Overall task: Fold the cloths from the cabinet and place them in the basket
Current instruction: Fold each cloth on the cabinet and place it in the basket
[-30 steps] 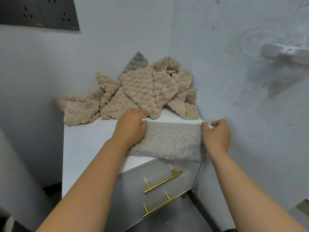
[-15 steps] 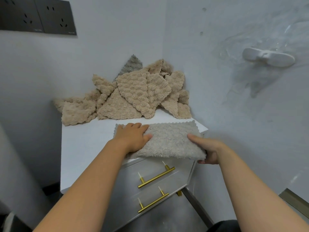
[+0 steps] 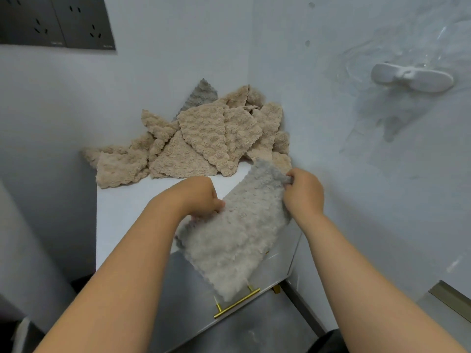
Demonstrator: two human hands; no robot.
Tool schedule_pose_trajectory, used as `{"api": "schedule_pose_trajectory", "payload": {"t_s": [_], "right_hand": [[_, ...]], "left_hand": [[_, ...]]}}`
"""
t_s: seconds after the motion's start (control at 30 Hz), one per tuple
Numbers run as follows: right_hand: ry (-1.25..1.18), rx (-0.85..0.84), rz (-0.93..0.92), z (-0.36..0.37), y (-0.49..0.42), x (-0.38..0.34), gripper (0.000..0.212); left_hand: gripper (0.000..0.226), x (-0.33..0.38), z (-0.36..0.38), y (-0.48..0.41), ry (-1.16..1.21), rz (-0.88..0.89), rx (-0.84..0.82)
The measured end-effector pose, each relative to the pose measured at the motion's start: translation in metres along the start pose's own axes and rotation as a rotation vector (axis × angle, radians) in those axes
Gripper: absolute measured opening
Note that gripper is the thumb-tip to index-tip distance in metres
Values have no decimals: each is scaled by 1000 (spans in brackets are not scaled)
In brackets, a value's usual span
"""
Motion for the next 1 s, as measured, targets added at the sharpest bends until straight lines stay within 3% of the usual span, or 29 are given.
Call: {"api": "schedule_pose_trajectory", "payload": {"t_s": [0.07,0.17,0.27,0.47,0.53,0.57,0.6,0.63,0.73,0.87,1.0], "right_hand": [[67,16,-92,12,-3,-14,26],[57,10,-159,26,-6,-30,25],[-17,-6,-204,35,-13,-41,26],[-144,-122,-270,50,-19,-65,24],[-191,-139,-291,51,-20,-73,22],[-225,-142,-287,51,-22,-77,20],[-271,-152,-267,53,-24,-78,19],[-320,-170,-238,56,-27,-78,17],[-391,-234,-130,69,-31,-69,9],[-407,-357,79,87,-30,-43,40],[-810,-466,340,98,-26,-33,55]], "left_hand": [[26,-10,0,3,133,-34,-85],[23,-22,-17,-9,137,-42,77],[44,-24,-13,-23,179,-53,201],[85,-33,7,-48,526,-100,202],[75,-41,6,-52,635,-143,200],[57,-45,4,-55,649,-144,205],[37,-49,2,-57,641,-147,217],[31,-53,0,-59,637,-140,229],[30,-66,-2,-64,647,-150,215],[26,-75,0,-66,750,-153,247],[24,-89,-1,-74,810,-158,398]]}}
Point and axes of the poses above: each hand's wrist, its own y-axis away from the middle knuckle, its own z-axis out of the palm, x = y × z, the point moved 9 cm from there along -y, towards the middle knuckle, and after that the axes turned 4 degrees about x, right-handed, at the moved point
